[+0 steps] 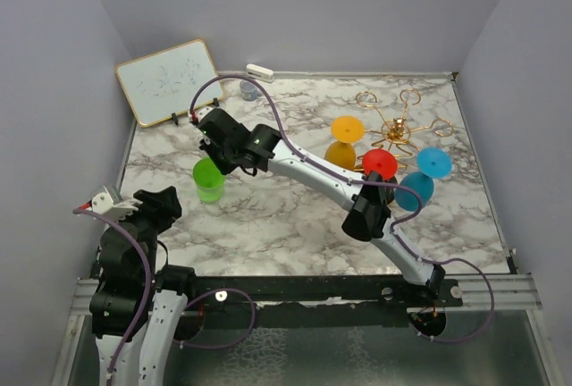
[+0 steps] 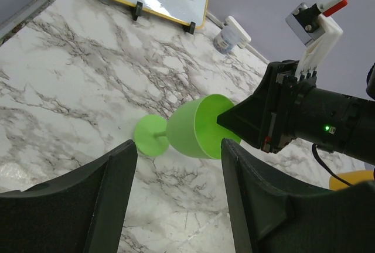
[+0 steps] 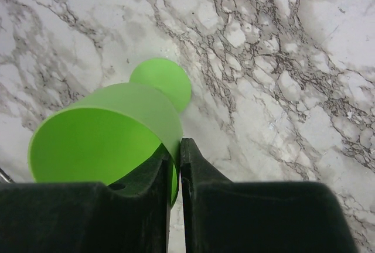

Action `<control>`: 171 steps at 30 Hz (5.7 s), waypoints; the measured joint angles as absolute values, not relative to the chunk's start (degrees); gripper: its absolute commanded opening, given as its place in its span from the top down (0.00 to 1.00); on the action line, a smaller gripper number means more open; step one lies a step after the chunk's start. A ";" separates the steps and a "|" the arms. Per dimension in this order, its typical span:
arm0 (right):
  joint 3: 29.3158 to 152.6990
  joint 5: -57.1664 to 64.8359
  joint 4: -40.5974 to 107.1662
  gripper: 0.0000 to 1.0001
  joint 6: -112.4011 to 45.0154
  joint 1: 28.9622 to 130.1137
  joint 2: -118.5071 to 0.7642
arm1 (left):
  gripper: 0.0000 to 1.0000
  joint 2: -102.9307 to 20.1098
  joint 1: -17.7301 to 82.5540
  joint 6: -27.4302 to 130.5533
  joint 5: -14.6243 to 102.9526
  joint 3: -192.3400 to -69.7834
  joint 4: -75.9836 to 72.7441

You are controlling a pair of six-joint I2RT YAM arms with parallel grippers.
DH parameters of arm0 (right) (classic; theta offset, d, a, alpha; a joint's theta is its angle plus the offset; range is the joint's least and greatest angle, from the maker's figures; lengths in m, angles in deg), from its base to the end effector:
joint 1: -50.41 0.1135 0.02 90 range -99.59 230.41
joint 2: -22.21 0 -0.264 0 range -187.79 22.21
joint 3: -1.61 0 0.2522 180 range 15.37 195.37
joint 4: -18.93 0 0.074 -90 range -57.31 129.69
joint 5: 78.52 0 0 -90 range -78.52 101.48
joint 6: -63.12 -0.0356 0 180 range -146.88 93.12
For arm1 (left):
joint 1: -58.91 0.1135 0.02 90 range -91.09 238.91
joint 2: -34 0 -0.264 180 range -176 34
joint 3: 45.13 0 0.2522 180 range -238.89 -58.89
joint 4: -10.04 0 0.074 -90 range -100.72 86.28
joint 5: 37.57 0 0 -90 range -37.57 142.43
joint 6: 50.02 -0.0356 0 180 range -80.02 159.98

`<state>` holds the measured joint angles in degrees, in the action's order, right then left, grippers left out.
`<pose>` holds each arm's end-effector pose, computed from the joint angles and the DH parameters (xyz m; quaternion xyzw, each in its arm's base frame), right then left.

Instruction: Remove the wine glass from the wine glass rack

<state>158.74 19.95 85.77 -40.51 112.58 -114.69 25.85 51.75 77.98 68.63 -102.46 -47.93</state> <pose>0.2495 0.4613 0.3017 -0.3560 0.8560 0.1723 0.3331 0.0314 0.0061 0.3253 -0.2883 0.7002 -0.1486 0.6360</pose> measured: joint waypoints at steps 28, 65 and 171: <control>149.83 22.31 82.73 0.59 -40.51 112.12 -94.78 | 0.39 25.85 51.75 77.98 68.63 -102.46 -47.93; 124.73 4.43 79.26 0.51 -47.13 38.29 -63.04 | 0.40 21.50 50.53 77.67 68.52 -102.46 -47.86; 77.70 -16.45 82.29 0.99 -70.80 26.18 -10.72 | 0.38 11.10 49.79 72.32 62.08 -101.50 -41.48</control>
